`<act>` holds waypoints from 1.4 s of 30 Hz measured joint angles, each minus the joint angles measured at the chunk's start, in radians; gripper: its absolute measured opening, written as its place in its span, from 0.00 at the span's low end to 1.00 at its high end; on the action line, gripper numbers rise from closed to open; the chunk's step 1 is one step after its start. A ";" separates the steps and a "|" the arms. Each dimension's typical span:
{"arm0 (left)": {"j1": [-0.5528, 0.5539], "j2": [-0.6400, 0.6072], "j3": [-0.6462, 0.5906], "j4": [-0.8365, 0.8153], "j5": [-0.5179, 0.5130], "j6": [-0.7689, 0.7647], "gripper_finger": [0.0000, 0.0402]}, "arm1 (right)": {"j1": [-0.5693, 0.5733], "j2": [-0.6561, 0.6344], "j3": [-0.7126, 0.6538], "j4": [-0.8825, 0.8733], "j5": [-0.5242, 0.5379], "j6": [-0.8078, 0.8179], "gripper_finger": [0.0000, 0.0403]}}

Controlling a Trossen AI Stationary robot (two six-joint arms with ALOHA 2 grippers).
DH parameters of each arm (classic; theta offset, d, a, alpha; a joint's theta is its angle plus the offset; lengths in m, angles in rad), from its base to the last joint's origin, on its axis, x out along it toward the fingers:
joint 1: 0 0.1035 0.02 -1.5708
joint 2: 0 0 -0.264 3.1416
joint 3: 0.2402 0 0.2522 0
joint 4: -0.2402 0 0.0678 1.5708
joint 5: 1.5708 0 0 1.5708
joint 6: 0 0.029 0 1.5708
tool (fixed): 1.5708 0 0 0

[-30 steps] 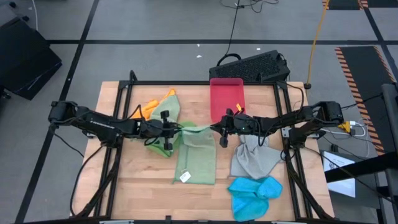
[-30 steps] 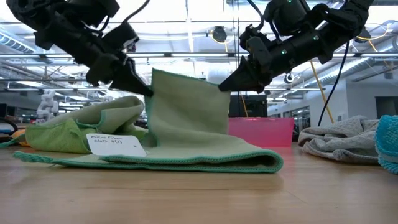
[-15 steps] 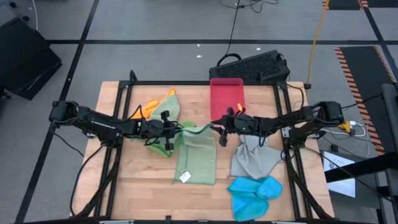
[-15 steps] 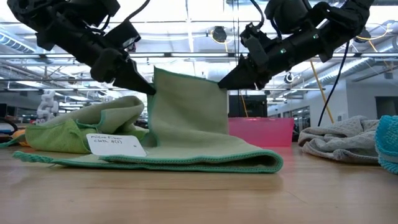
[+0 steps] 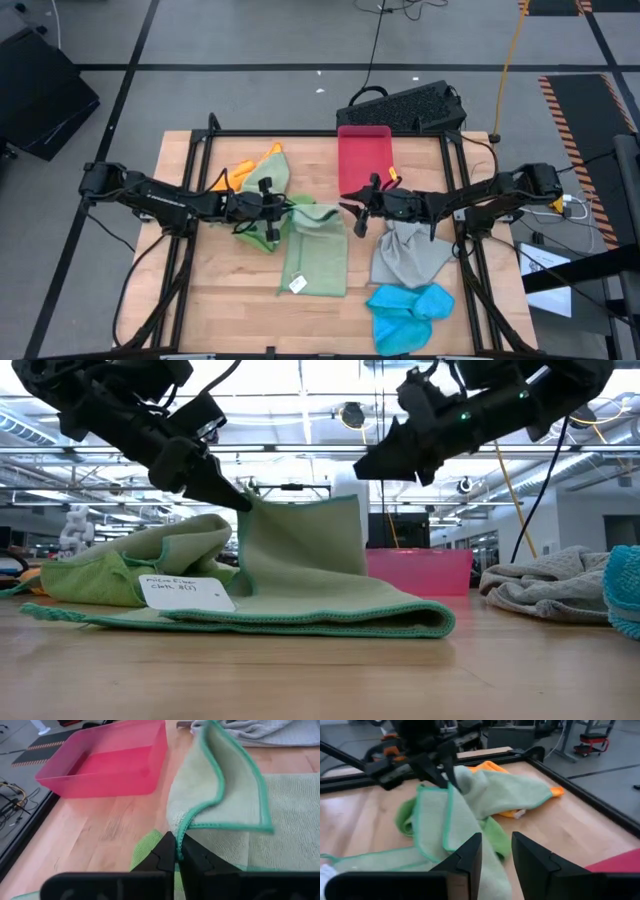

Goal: Fold microfiber towels
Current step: Fold the right light green microfiber cloth

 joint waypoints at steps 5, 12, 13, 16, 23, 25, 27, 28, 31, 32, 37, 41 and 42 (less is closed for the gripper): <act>0.026 0.000 0.000 -0.004 0.000 -0.003 0.01 | 0.065 0.016 0.000 0.022 0.001 0.082 0.25; 0.067 0.000 0.000 -0.007 -0.002 -0.008 0.03 | 0.191 0.100 0.014 0.101 0.060 0.176 0.24; 0.072 0.000 0.000 -0.007 -0.001 -0.007 0.02 | 0.206 0.119 0.023 0.099 0.076 0.188 0.23; 0.091 0.000 0.000 -0.007 -0.001 -0.006 0.01 | 0.234 0.188 0.062 0.104 0.076 0.222 0.19; 0.121 0.000 0.000 -0.011 -0.002 -0.024 0.03 | 0.299 0.406 0.194 0.100 0.072 0.258 0.07; 0.125 0.000 0.000 -0.019 -0.002 -0.030 0.01 | 0.307 0.455 0.237 0.097 0.072 0.271 0.04; 0.130 0.000 0.000 -0.021 -0.001 -0.032 0.01 | 0.313 0.497 0.279 0.095 0.067 0.275 0.01; 0.133 0.000 0.000 -0.021 -0.001 -0.038 0.02 | 0.315 0.511 0.295 0.093 0.054 0.274 0.01; 0.133 0.000 0.000 -0.022 -0.002 -0.040 0.04 | 0.317 0.539 0.338 0.089 0.046 0.280 0.01; 0.133 0.000 0.000 -0.021 -0.002 -0.037 0.05 | 0.317 0.539 0.349 0.076 0.045 0.282 0.01; 0.145 0.000 0.000 -0.032 -0.004 -0.033 0.01 | 0.334 0.532 0.398 -0.090 0.048 0.310 0.00; 0.159 0.000 0.000 -0.035 -0.006 -0.037 0.03 | 0.346 0.535 0.389 -0.137 0.091 0.348 0.00; 0.160 0.000 0.000 -0.035 -0.007 -0.037 0.04 | 0.348 0.546 0.384 -0.134 0.113 0.354 0.00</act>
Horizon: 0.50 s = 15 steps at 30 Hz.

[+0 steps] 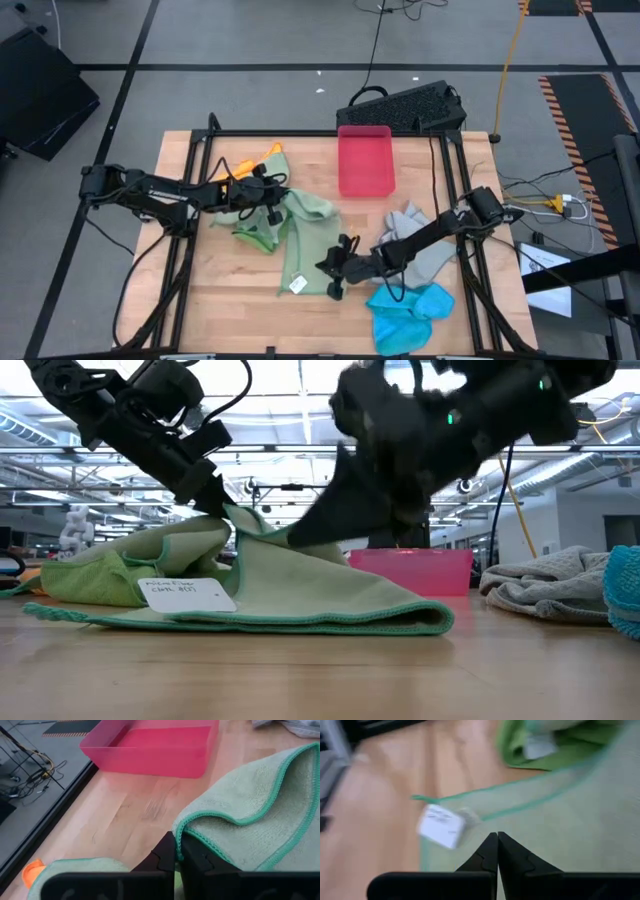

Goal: Fold microfiber towels
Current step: Fold the right light green microfiber cloth

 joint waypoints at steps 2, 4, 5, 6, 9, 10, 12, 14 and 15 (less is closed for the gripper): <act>0.000 0.000 0.000 0.001 0.000 0.003 0.04 | -0.002 0.026 -0.007 -0.006 0.013 0.017 0.00; 0.000 0.000 0.000 0.004 0.000 0.004 0.03 | -0.008 0.049 -0.008 -0.020 -0.001 0.047 0.00; 0.000 0.000 0.000 0.004 0.000 0.004 0.02 | -0.011 0.054 -0.008 -0.022 -0.017 0.057 0.00; 0.000 0.000 0.000 0.005 0.000 0.004 0.01 | -0.013 0.055 -0.008 -0.033 -0.031 0.065 0.00; 0.000 0.000 0.000 0.006 0.006 -0.013 0.02 | -0.013 0.053 -0.006 -0.116 -0.042 0.113 0.00; 0.000 0.000 0.000 0.005 0.007 -0.027 0.03 | -0.013 0.051 -0.004 -0.138 -0.048 0.128 0.00; 0.000 0.000 0.000 0.004 0.026 -0.056 0.05 | -0.010 0.050 -0.003 -0.151 -0.082 0.149 0.00; -0.004 0.000 0.000 0.005 0.035 -0.090 0.06 | 0.001 0.050 -0.003 -0.152 -0.116 0.178 0.00; -0.007 0.003 0.000 0.007 0.035 -0.109 0.06 | 0.011 0.050 -0.003 -0.152 -0.119 0.195 0.00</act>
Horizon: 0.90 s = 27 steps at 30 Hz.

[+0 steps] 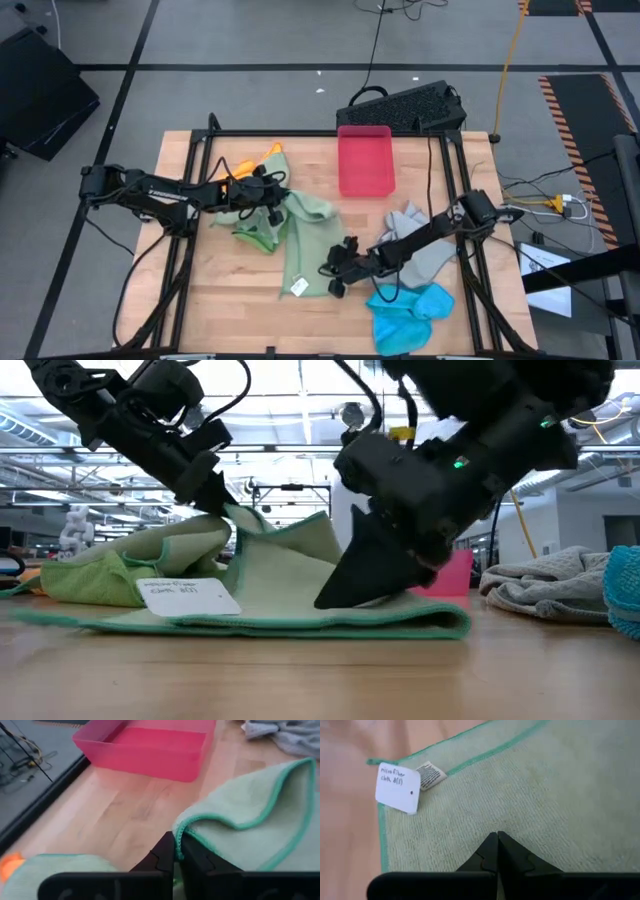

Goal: Fold microfiber towels
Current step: Fold the right light green microfiber cloth

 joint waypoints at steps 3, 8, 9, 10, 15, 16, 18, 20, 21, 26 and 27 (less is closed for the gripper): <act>-0.009 0.014 0.000 -0.013 0.000 -0.014 0.07 | 0.025 0.000 0.000 0.001 -0.014 0.017 0.00; 0.010 0.020 0.000 -0.048 -0.038 -0.020 0.19 | 0.044 0.001 -0.001 -0.012 -0.027 0.043 0.00; 0.014 0.020 0.000 -0.055 -0.039 -0.031 0.23 | 0.048 0.001 -0.001 -0.015 -0.024 0.052 0.00; 0.014 0.020 0.000 -0.054 -0.044 -0.041 0.27 | 0.053 0.002 -0.002 -0.015 -0.023 0.060 0.00; 0.015 0.002 0.000 -0.074 -0.113 -0.037 0.46 | 0.059 0.002 -0.002 -0.021 -0.036 0.083 0.00; 0.015 -0.004 0.000 -0.080 -0.111 -0.057 0.48 | 0.061 0.002 -0.003 -0.025 -0.043 0.088 0.00; 0.005 -0.017 0.000 -0.117 -0.083 -0.114 0.52 | 0.067 0.003 -0.003 -0.026 -0.046 0.105 0.00; -0.015 -0.018 0.000 -0.142 -0.035 -0.150 0.53 | 0.069 0.003 -0.003 -0.034 -0.056 0.121 0.00; -0.027 -0.018 0.000 -0.168 -0.022 -0.150 0.53 | 0.069 0.003 -0.003 -0.035 -0.064 0.128 0.00; -0.032 0.032 -0.034 -0.242 -0.133 -0.086 0.48 | 0.068 0.004 -0.003 -0.049 -0.102 0.145 0.00; -0.017 0.045 -0.055 -0.222 -0.161 -0.072 0.46 | 0.068 0.004 -0.003 -0.049 -0.103 0.151 0.00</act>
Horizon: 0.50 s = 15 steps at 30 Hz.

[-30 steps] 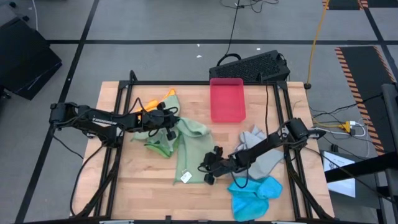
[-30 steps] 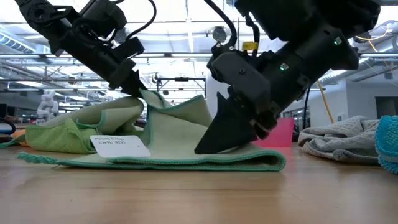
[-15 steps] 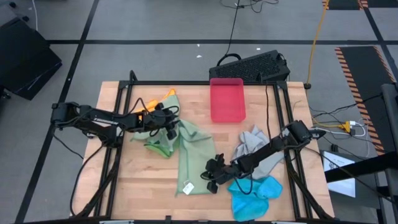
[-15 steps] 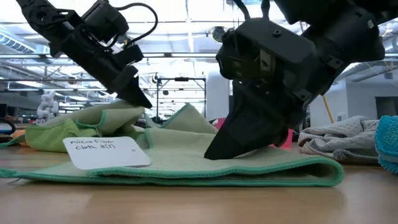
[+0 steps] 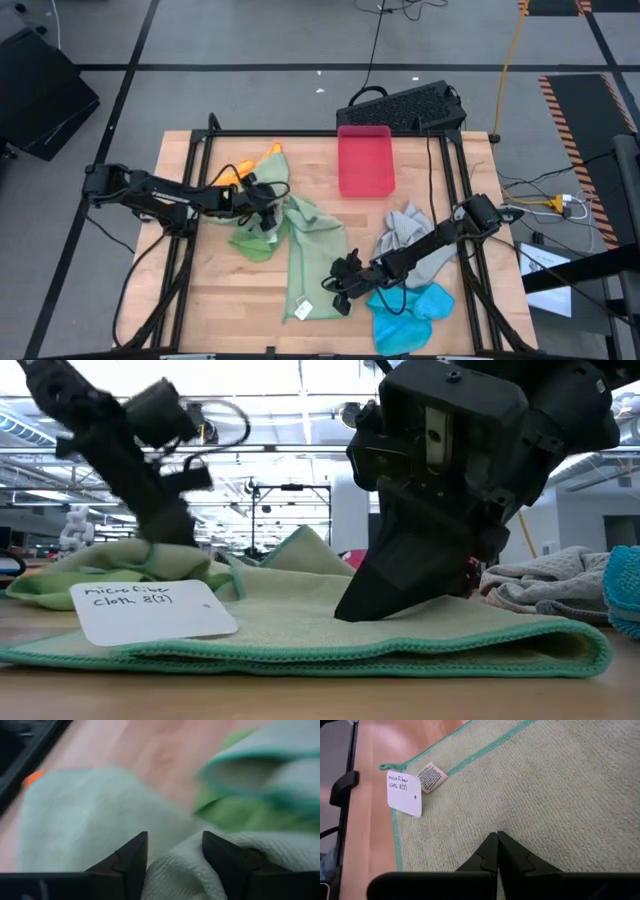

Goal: Fold microfiber towels
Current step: Fold the right light green microfiber cloth

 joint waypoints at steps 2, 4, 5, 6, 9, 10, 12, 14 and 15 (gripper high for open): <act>0.048 0.024 -0.048 0.077 -0.020 0.030 0.43 | -0.001 0.000 0.000 0.001 -0.005 0.016 0.00; 0.112 0.040 -0.090 0.134 -0.024 0.050 0.40 | -0.001 0.000 0.000 -0.008 -0.005 0.042 0.00; 0.141 0.043 -0.107 0.157 -0.024 0.049 0.39 | 0.001 0.001 0.000 -0.012 -0.006 0.054 0.00; 0.170 0.041 -0.117 0.171 -0.023 0.047 0.38 | 0.002 0.001 0.000 -0.008 -0.006 0.065 0.00; 0.223 0.029 -0.122 0.170 0.003 0.037 0.34 | 0.005 0.001 0.000 0.008 -0.002 0.071 0.00; 0.229 0.018 -0.122 0.169 0.024 0.031 0.33 | 0.005 0.001 -0.001 0.022 0.001 0.071 0.00; 0.227 -0.002 -0.111 0.167 0.081 0.022 0.32 | 0.005 0.001 -0.001 0.041 0.008 0.064 0.00; 0.209 -0.032 -0.100 0.168 0.118 0.006 0.31 | 0.006 0.001 -0.001 0.068 0.019 0.054 0.00; 0.197 -0.045 -0.094 0.170 0.123 0.003 0.30 | 0.006 0.002 -0.001 0.068 0.020 0.055 0.00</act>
